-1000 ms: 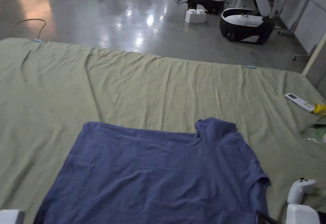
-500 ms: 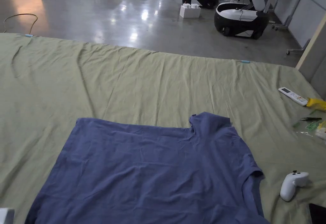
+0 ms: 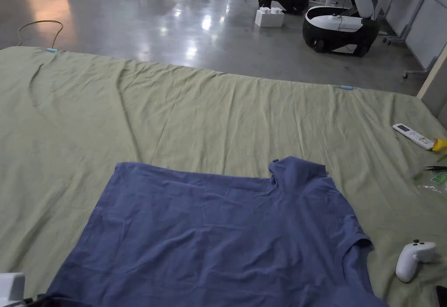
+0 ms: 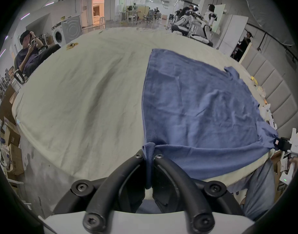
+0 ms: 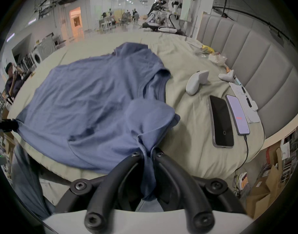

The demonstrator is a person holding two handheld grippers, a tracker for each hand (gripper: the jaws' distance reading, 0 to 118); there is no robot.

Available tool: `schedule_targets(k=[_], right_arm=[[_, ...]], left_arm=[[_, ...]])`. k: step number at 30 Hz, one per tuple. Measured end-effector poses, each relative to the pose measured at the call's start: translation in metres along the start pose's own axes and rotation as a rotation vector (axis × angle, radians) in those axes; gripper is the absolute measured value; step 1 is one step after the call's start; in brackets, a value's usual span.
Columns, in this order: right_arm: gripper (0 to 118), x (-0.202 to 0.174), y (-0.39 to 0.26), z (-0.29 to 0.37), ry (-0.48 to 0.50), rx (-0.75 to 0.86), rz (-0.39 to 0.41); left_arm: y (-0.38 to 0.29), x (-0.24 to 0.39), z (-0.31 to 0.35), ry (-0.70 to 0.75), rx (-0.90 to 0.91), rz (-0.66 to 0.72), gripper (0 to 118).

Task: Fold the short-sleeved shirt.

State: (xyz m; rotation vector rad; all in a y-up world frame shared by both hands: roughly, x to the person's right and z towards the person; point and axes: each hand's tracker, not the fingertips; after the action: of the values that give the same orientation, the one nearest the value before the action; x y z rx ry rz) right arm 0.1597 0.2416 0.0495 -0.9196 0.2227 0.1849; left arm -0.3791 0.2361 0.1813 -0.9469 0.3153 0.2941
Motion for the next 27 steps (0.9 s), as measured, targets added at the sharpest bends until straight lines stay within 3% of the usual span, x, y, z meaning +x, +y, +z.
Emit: schedule_targets(k=[12, 27], right_arm=[[9, 0.012, 0.07, -0.014, 0.0, 0.127, -0.003], [9, 0.023, 0.18, -0.136, -0.009, 0.046, 0.006]], left_arm=[[0.067, 0.003, -0.01, -0.029, 0.174, -0.006, 6], [0.162, 0.021, -0.1, -0.008, 0.144, 0.039, 6]])
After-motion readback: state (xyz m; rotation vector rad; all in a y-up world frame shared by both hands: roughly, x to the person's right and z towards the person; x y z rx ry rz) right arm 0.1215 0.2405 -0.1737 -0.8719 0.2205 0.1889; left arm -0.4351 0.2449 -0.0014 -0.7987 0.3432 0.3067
